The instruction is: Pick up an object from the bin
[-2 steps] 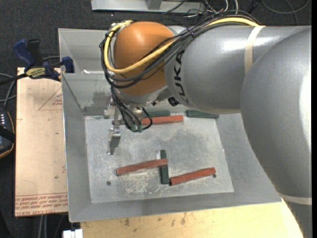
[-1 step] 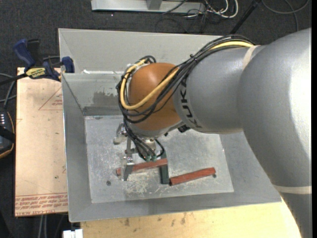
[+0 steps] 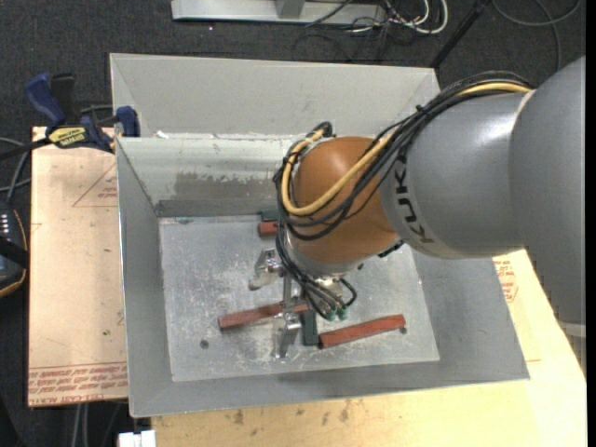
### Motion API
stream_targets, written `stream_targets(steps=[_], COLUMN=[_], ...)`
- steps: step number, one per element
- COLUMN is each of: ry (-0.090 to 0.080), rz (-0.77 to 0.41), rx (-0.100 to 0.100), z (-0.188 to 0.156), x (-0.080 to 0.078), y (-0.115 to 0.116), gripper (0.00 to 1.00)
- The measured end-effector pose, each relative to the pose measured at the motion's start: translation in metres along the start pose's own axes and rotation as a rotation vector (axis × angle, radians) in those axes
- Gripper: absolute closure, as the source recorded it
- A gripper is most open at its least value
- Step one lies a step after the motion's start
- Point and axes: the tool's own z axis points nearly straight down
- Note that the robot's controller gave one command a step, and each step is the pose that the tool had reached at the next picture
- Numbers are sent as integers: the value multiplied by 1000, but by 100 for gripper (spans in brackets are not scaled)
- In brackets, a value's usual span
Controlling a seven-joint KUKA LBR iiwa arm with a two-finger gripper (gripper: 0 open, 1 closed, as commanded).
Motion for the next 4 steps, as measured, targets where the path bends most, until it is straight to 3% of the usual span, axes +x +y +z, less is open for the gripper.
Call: stream_targets(steps=[1, 2, 3, 4], ry=[-12, -21, -37, -37], rz=[41, -45, -104, -108], rx=[-1, -2, 1, 1], z=[-4, 57, 53, 53], x=[-7, -9, -8, -8], y=[-10, -9, -4, -4], gripper=[0, 0, 100, 100])
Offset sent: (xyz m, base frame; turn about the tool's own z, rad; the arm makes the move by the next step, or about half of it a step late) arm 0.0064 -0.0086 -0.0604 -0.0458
